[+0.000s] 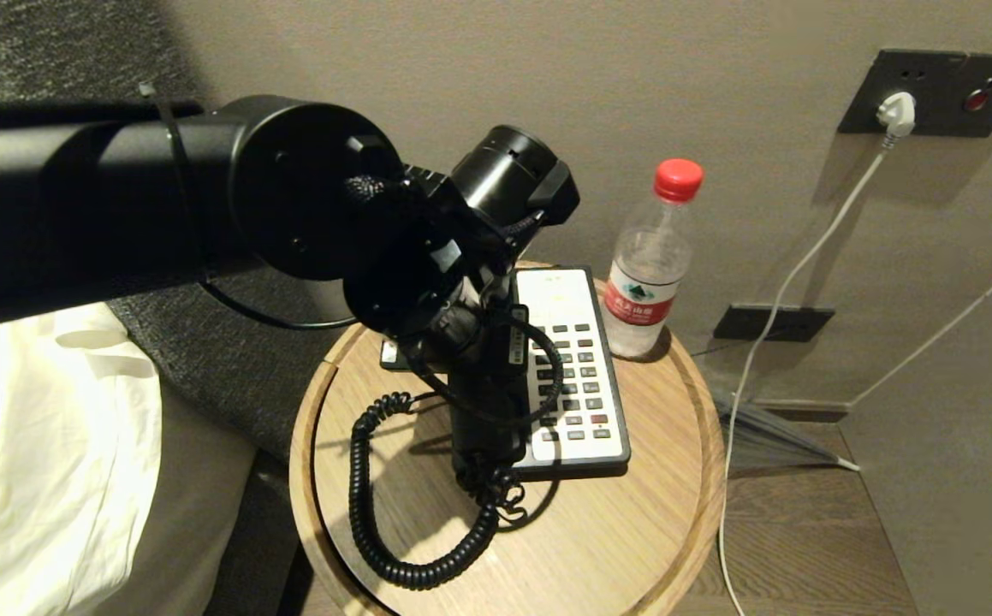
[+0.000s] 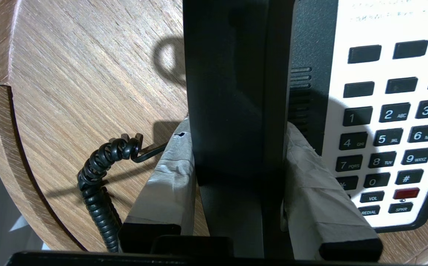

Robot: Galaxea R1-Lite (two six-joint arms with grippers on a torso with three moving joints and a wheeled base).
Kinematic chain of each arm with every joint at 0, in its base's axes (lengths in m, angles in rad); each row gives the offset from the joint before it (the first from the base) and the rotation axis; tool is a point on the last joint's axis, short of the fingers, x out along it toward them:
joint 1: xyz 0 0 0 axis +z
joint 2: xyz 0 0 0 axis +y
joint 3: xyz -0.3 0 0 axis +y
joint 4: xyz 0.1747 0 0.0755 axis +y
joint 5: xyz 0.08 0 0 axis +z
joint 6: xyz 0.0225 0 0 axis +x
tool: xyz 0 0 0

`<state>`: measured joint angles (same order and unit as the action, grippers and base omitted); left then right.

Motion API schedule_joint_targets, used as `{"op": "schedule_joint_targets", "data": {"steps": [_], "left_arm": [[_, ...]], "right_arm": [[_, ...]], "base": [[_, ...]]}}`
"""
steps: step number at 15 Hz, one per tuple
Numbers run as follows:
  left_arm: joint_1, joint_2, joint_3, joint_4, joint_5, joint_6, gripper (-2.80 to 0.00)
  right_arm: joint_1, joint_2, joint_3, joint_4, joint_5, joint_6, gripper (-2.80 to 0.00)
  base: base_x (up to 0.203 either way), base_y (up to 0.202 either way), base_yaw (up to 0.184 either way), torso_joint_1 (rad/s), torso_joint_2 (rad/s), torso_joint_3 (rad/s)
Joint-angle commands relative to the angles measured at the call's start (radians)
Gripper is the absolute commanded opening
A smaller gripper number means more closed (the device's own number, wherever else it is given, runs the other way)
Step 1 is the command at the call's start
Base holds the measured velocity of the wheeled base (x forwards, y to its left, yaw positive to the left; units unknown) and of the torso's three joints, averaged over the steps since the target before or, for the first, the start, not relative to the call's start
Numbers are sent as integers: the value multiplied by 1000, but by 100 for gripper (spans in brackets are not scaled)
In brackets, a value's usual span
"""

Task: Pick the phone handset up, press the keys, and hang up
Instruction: Pick up the desk phone handset

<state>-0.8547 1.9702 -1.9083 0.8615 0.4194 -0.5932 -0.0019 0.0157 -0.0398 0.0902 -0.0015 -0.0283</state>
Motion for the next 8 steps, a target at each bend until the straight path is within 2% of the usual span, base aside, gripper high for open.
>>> {"op": "schedule_joint_targets", "data": {"steps": [1,8], "left_arm": [[3,-28,4,7,4,-5,-280],[2,-48,6,10,9,-2,-280]], "right_arm": [[-1,0,0,0,0,-1,-280],[0,1,0,0,0,-1,-280]], "base": [[0,0,0,0,0,0],[0,0,0,0,0,0]]}}
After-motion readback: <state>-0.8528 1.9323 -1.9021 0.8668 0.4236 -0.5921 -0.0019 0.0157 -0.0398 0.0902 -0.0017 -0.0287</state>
